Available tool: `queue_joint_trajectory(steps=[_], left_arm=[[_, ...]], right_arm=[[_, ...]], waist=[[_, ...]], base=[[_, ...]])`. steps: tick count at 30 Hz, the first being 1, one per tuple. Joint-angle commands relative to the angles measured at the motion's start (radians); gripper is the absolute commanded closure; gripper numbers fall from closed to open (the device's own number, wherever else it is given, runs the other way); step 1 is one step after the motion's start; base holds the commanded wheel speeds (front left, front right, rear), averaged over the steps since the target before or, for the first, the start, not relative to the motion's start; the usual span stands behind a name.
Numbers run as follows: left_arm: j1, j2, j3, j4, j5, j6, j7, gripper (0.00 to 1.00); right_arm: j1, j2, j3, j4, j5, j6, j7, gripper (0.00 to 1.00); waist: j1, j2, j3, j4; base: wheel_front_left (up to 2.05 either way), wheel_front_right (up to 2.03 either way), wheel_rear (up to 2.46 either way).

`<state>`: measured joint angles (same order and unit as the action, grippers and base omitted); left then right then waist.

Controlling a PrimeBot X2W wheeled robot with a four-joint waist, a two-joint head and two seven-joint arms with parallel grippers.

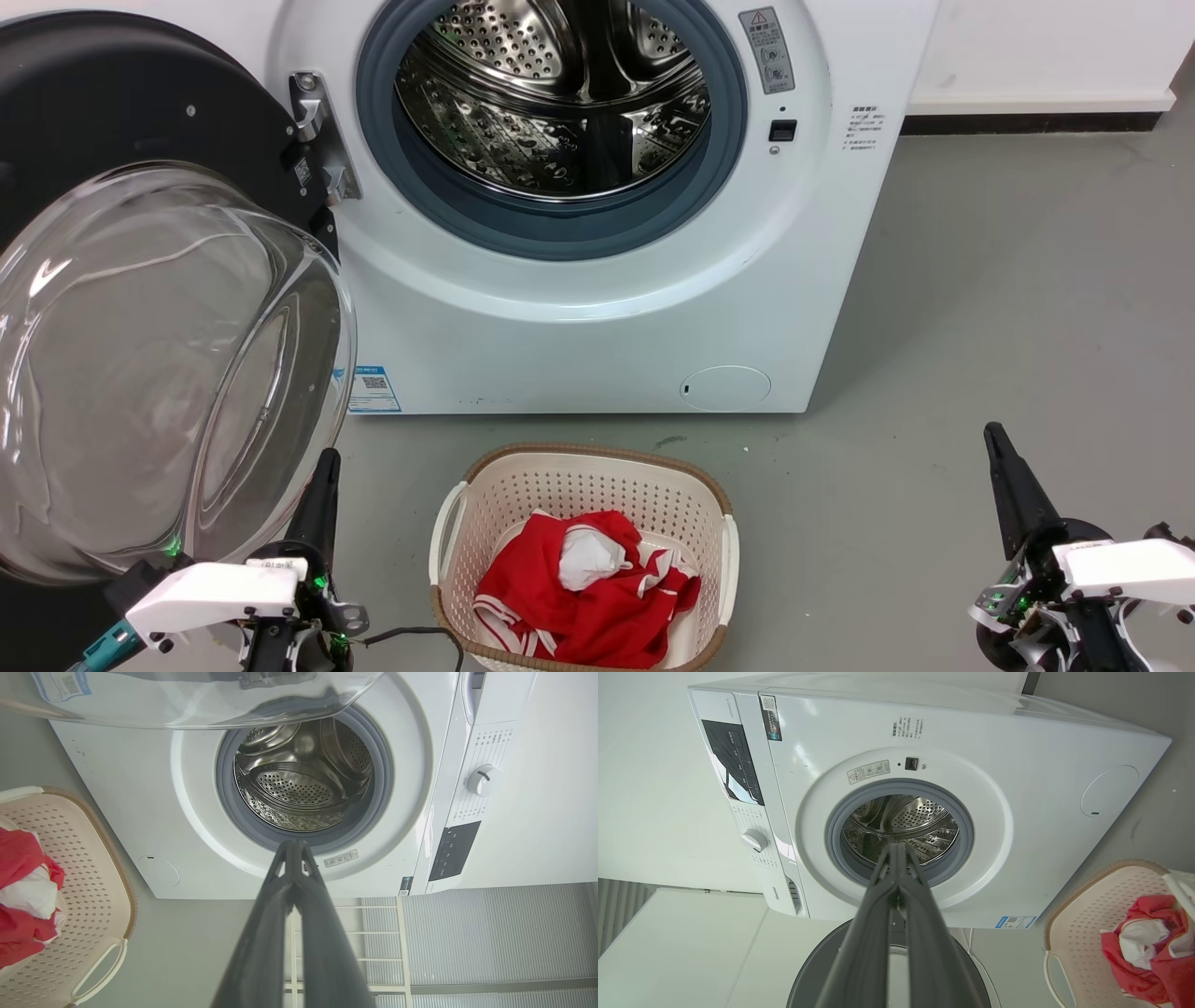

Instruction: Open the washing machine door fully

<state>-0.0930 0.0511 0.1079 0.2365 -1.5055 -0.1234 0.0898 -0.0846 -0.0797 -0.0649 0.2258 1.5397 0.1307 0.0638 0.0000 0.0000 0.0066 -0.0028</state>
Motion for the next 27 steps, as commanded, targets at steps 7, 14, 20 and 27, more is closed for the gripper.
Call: queue_joint_trajectory(steps=[7,14,20,27], left_arm=[[-0.017,-0.001,0.007,0.007,-0.064,-0.008,0.016,1.00],[-0.021,-0.001,0.009,0.011,-0.112,-0.010,0.029,1.00],[-0.020,-0.002,0.009,0.011,-0.108,-0.009,0.028,1.00],[-0.020,-0.002,0.009,0.011,-0.108,-0.009,0.028,1.00]], right_arm=[[-0.021,0.002,-0.008,0.011,0.063,0.000,0.015,1.00],[-0.027,0.004,-0.013,0.020,0.109,0.000,0.024,1.00],[-0.027,0.006,-0.016,0.019,0.102,0.000,0.025,1.00],[-0.027,0.008,-0.019,0.020,0.099,0.000,0.026,1.00]], waist=[[0.0000,0.0000,-0.002,0.001],[0.0000,0.0000,-0.003,0.003],[0.0000,0.0000,-0.003,0.003],[0.0000,0.0000,-0.003,0.003]], base=[[0.00,0.00,0.00],[0.00,0.00,0.00],[0.00,0.00,0.00],[0.00,0.00,0.00]])
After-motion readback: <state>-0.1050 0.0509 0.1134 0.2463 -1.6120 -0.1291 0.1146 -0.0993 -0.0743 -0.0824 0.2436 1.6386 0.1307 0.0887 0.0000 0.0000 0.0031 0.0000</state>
